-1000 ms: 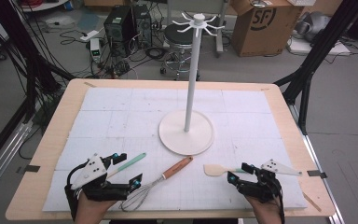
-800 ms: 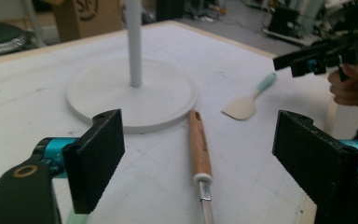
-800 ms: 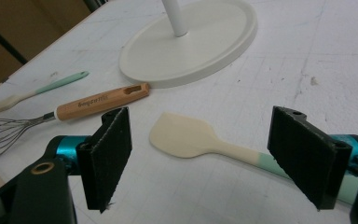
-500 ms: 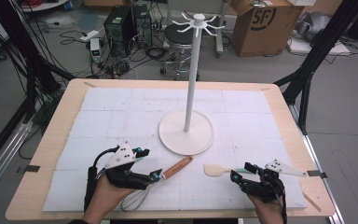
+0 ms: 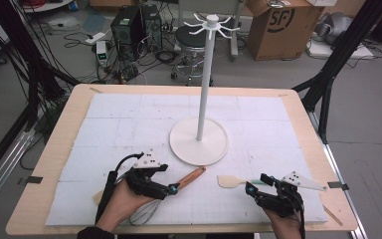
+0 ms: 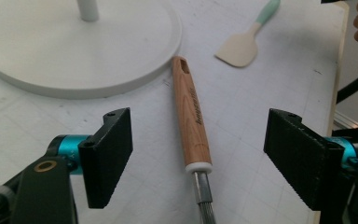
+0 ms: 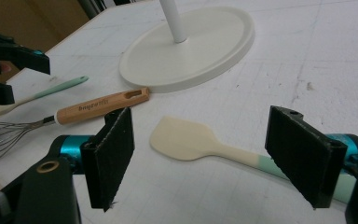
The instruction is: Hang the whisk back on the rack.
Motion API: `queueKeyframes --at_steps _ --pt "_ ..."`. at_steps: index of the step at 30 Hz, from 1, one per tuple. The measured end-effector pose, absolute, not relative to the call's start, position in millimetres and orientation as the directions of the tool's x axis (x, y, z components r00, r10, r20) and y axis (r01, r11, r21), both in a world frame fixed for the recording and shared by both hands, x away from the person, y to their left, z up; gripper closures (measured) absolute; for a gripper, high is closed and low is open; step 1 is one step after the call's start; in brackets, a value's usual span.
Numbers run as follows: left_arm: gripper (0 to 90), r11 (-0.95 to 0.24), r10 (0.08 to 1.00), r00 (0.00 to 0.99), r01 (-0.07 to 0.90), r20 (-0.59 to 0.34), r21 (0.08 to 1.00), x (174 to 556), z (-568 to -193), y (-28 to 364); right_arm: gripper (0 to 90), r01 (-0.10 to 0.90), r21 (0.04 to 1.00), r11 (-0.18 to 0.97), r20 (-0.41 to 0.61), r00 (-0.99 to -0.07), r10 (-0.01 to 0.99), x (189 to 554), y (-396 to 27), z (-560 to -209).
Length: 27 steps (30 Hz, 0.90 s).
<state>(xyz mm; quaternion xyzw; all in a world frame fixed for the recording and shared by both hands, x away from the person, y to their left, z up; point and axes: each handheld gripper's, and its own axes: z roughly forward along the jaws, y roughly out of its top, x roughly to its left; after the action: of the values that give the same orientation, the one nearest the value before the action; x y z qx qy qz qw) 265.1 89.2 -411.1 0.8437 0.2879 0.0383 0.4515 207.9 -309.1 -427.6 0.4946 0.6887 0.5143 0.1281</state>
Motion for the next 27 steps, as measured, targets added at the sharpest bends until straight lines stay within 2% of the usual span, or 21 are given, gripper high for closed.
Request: queueKeyframes --at_steps 8,16,24,26,27 --pt "29.7 -0.517 0.504 0.824 0.528 -0.258 0.674 275.8 -425.9 74.6 23.2 0.544 0.839 -0.029 0.335 -0.474 0.814 207.2 -311.0 -426.6" --pt "38.8 -0.609 0.507 0.835 0.523 -0.215 0.596 275.4 -436.4 61.2 25.4 0.536 0.844 -0.037 0.331 -0.465 0.821 206.7 -315.1 -427.1" --pt "44.2 -0.632 0.520 0.841 0.495 -0.146 0.596 271.7 -436.0 56.2 26.0 0.527 0.849 -0.046 0.331 -0.460 0.824 206.1 -316.5 -426.5" --pt "50.4 -0.629 0.546 0.828 0.507 -0.130 0.590 270.8 -435.2 54.5 26.0 0.529 0.847 -0.047 0.332 -0.459 0.824 206.0 -316.5 -426.8" --pt "50.7 -0.637 0.545 0.830 0.504 -0.121 0.583 270.9 -434.7 53.9 26.0 0.527 0.849 -0.045 0.329 -0.459 0.826 206.2 -316.8 -427.1"
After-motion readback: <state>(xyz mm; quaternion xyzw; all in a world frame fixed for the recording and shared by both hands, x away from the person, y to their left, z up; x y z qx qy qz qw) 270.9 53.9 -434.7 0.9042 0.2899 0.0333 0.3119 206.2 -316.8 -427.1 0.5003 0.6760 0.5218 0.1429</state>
